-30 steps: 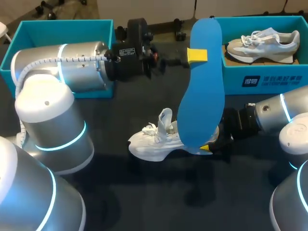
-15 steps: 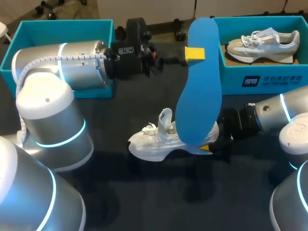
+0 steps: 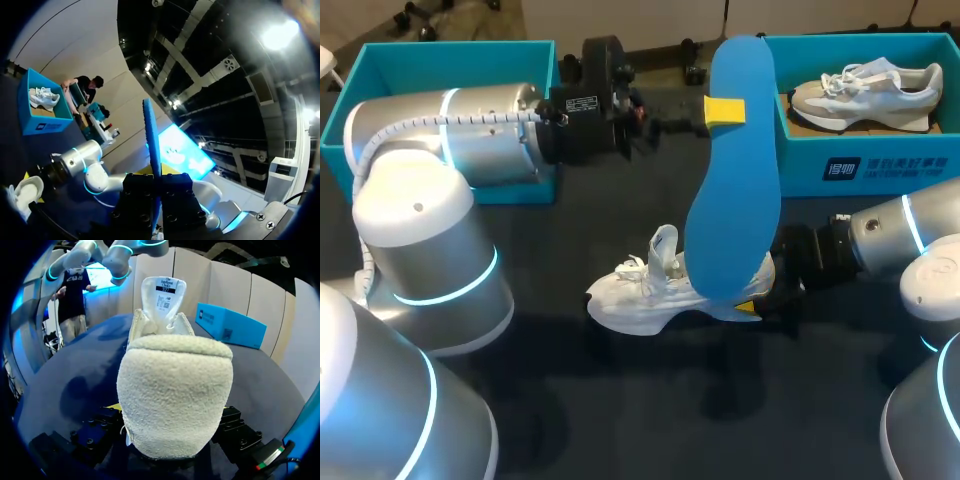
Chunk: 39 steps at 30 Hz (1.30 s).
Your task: Take the shoe out of the shoebox, open the shoe tongue, remove and reinsert the insole, then place the shoe into the shoebox
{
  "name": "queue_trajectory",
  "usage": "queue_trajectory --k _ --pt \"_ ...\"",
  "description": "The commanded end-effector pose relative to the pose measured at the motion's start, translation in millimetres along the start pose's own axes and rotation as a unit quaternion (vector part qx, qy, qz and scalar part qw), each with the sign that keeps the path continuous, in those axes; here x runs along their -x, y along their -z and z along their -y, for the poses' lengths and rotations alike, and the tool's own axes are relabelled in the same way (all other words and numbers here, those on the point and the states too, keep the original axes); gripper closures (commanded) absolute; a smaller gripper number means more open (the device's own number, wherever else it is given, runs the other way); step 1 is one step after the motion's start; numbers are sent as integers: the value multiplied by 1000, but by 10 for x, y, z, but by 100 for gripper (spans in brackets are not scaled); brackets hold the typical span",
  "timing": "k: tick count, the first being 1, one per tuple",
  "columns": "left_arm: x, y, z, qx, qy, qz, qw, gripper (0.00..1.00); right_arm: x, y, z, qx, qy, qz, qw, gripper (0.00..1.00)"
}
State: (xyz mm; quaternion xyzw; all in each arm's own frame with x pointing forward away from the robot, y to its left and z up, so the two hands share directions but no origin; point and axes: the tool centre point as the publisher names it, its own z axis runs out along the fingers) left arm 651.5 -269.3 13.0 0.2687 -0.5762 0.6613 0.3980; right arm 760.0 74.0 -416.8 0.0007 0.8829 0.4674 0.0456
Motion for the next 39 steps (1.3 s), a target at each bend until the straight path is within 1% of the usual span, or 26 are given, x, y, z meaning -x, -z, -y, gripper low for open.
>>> queue_trajectory --k 1,2,3,4,9,12,13,16,18,22,26,29,30,32,33,34,35,38,39 --pt "4 1 -11 -1 0 0 1000 100 -7 -9 -6 -1 0 1 1000 100" --pt "4 1 -11 -1 0 0 1000 100 -7 -9 -6 -1 0 1 1000 96" --pt "4 1 -11 -1 0 0 1000 100 -7 -9 -6 -1 0 1 1000 47" --pt "4 1 -11 -1 0 0 1000 100 -7 -9 -6 -1 0 1 1000 0" --pt "4 1 -11 -1 0 0 1000 100 -7 -9 -6 -1 0 1 1000 0" --pt "4 1 -11 -1 0 0 1000 100 -3 53 -34 -30 0 -3 1000 0" --pt "4 1 -11 -1 0 0 1000 100 0 78 -42 -31 -2 -3 1000 0" --pt "4 1 -11 -1 0 0 1000 100 4 127 -53 -54 -6 -6 999 0" --pt "4 1 -11 -1 0 0 1000 100 3 200 -102 -65 -8 -2 998 0" --pt "4 1 -11 -1 0 0 1000 100 6 286 -187 -103 -13 1 995 0" --pt "4 1 -11 -1 0 0 1000 100 -3 346 -244 -128 -27 4 991 0" --pt "4 1 -11 -1 0 0 1000 100 -11 397 -298 -161 -34 9 986 0" --pt "4 1 -11 -1 0 0 1000 100 -13 420 -329 -177 -37 12 983 0" --pt "4 1 -11 -1 0 0 1000 100 -13 424 -335 -180 -38 12 983 0" --pt "4 1 -11 -1 0 0 1000 100 -15 461 -383 -200 -39 16 979 0" --pt "4 1 -11 -1 0 0 1000 100 -15 472 -393 -209 -39 15 977 0" --pt "4 1 -11 -1 0 0 1000 100 -11 498 -415 -228 -41 17 973 0" --pt "4 1 -11 -1 0 0 1000 100 -9 543 -461 -249 -44 23 967 0" --pt "4 1 -11 -1 0 0 1000 100 -9 543 -461 -249 -44 23 967 0"
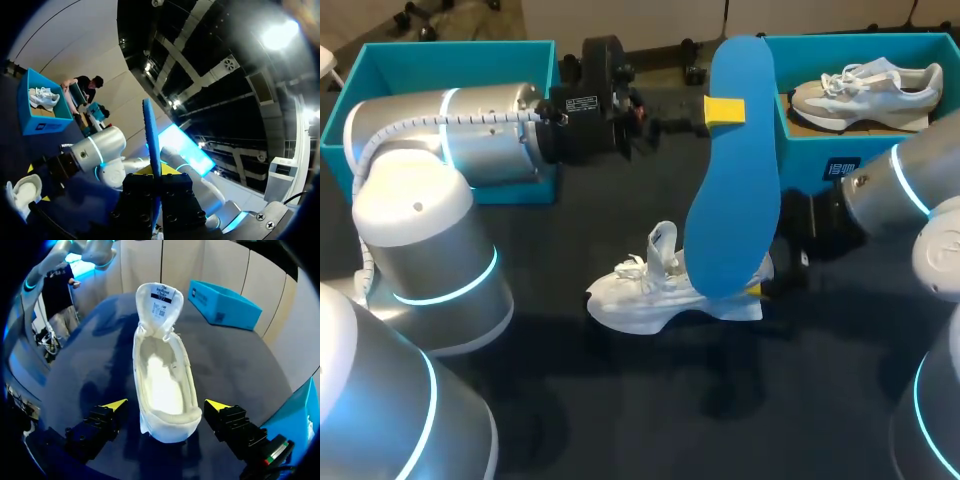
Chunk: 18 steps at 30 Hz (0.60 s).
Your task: Take the shoe out of the shoebox, open the shoe tongue, remove and reinsert the insole, then place the shoe into the shoebox
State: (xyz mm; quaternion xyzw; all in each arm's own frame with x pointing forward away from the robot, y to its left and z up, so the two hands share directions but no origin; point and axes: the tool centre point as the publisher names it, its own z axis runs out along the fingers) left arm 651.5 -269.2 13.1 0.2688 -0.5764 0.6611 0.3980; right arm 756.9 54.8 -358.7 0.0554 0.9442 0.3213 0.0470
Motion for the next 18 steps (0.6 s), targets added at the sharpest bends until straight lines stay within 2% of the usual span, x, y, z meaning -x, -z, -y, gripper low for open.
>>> queue_trajectory --k 1,6,14,18 --pt "5 0 -12 -1 0 -1 1000 100 -45 118 -98 -116 -7 7 993 0" --pt "5 0 -12 -1 0 -1 1000 100 -85 184 -163 -162 -22 14 986 0" --pt "5 0 -12 -1 0 -1 1000 100 -92 248 -202 -206 -17 21 978 0" --pt "5 0 -12 -1 0 -1 1000 100 -103 280 -240 -243 -16 28 970 0"
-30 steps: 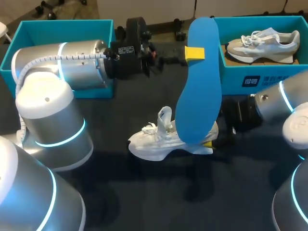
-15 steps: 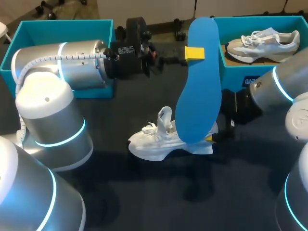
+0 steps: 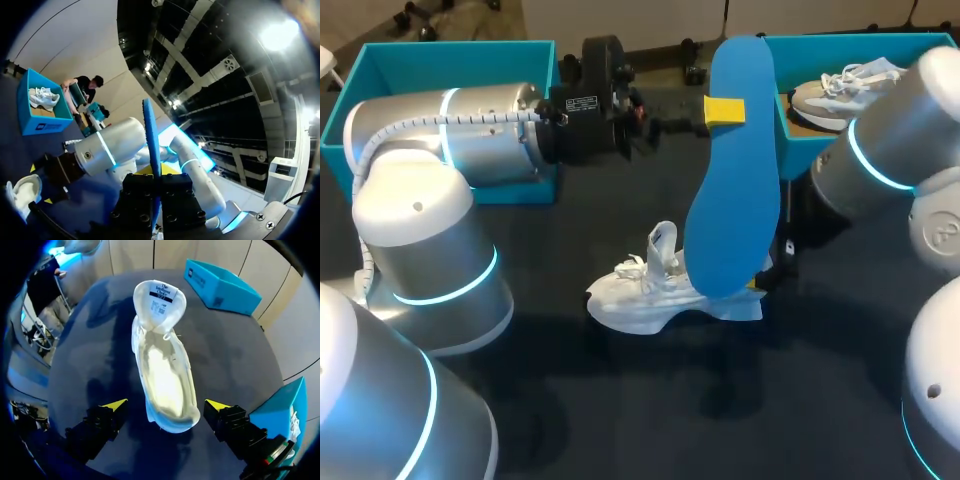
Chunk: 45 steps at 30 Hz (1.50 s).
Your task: Take the shoe out of the shoebox, open the shoe tongue, remove and reinsert the insole, then place the shoe into the shoebox
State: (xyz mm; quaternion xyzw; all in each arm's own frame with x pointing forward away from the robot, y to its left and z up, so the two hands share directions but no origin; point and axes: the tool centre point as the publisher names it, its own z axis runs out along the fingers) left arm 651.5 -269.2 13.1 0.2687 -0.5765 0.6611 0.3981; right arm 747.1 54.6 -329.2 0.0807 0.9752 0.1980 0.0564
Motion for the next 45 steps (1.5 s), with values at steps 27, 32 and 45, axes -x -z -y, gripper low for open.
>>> queue_trajectory --k 27,32,45 --pt "6 0 -12 -1 0 -1 1000 100 -41 101 -62 -131 -23 -22 991 0" --pt "6 0 -12 -1 0 -1 1000 100 -39 105 -55 -134 -23 -27 990 0" --pt "6 0 -12 -1 0 -1 1000 100 -41 107 -58 -135 -24 -27 990 0"
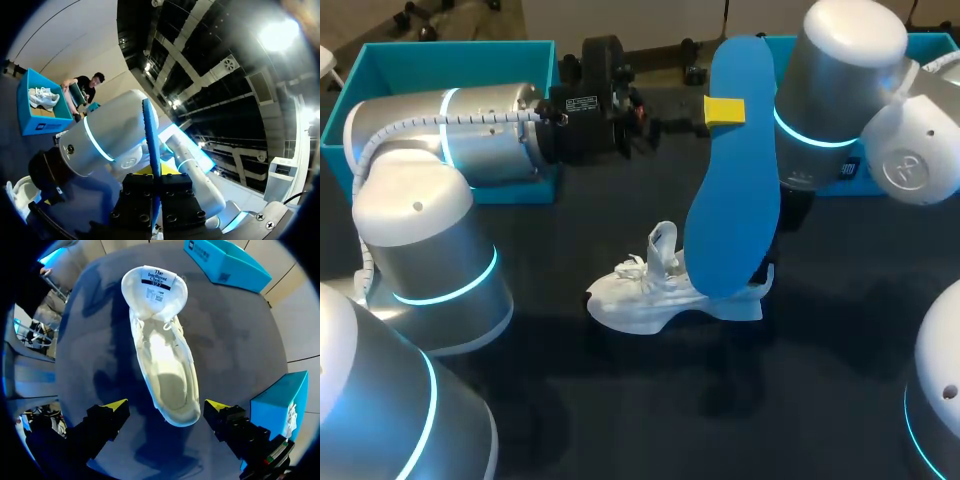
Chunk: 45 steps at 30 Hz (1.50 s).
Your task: Take the shoe out of the shoebox, open the shoe tongue, remove and reinsert the insole, then place the shoe into the shoebox
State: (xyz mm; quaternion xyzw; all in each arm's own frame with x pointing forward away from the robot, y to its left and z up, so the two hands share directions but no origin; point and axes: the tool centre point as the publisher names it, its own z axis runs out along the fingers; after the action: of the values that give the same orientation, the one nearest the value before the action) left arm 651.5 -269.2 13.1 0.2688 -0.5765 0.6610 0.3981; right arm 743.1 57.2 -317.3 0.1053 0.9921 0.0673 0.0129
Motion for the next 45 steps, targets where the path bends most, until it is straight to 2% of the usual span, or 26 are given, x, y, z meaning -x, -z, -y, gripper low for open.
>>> queue_trajectory --k 1,10,22,28,33,43,44,45 --pt "6 0 -12 -1 0 -1 1000 100 -6 -1 8 1 0 1 1000 0" --pt "6 0 -12 -1 0 -1 1000 100 -6 -1 8 1 0 1 1000 0" --pt "6 0 -12 -1 0 -1 1000 100 208 -86 -189 -13 29 2 1000 0" --pt "6 0 -12 -1 0 -1 1000 100 331 -284 -299 -2 40 -4 999 0" --pt "6 0 -12 -1 0 -1 1000 100 391 -462 -316 8 40 -11 999 0" --pt "6 0 -12 -1 0 -1 1000 100 484 -664 -455 16 56 -29 998 0" --pt "6 0 -12 -1 0 -1 1000 100 479 -688 -476 18 58 -31 998 1" --pt "6 0 -12 -1 0 -1 1000 100 471 -710 -494 18 60 -33 998 15"
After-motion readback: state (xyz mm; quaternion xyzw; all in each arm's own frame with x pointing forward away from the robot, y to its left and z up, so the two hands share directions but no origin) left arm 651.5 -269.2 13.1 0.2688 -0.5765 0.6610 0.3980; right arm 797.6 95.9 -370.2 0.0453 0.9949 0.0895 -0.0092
